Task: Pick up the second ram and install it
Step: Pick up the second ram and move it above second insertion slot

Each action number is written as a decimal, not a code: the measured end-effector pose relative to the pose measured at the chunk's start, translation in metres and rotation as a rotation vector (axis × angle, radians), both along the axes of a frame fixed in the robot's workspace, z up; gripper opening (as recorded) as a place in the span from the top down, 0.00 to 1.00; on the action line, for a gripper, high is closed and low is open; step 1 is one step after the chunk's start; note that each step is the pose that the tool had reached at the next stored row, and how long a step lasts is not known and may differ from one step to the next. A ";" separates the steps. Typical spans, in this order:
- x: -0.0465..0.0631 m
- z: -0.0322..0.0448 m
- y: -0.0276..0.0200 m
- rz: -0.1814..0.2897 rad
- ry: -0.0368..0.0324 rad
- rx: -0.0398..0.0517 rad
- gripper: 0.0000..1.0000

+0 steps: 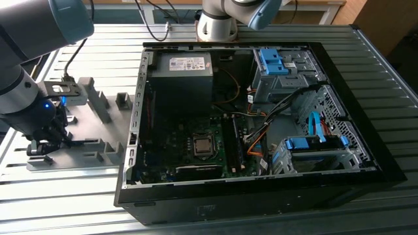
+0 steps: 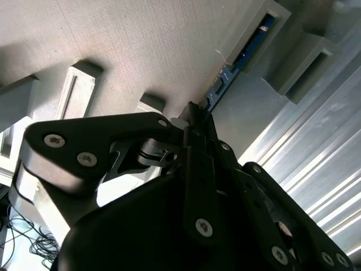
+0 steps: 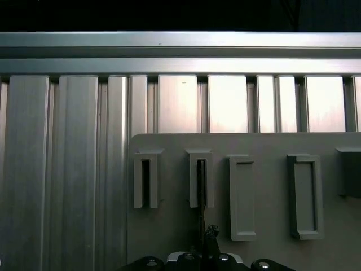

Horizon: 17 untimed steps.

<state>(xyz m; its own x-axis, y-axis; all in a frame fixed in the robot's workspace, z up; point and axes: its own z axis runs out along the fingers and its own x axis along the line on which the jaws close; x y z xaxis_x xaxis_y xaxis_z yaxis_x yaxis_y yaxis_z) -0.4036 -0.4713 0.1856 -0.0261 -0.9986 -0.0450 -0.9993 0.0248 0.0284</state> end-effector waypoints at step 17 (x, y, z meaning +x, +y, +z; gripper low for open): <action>0.000 -0.0001 0.0000 0.020 0.0000 0.0000 0.86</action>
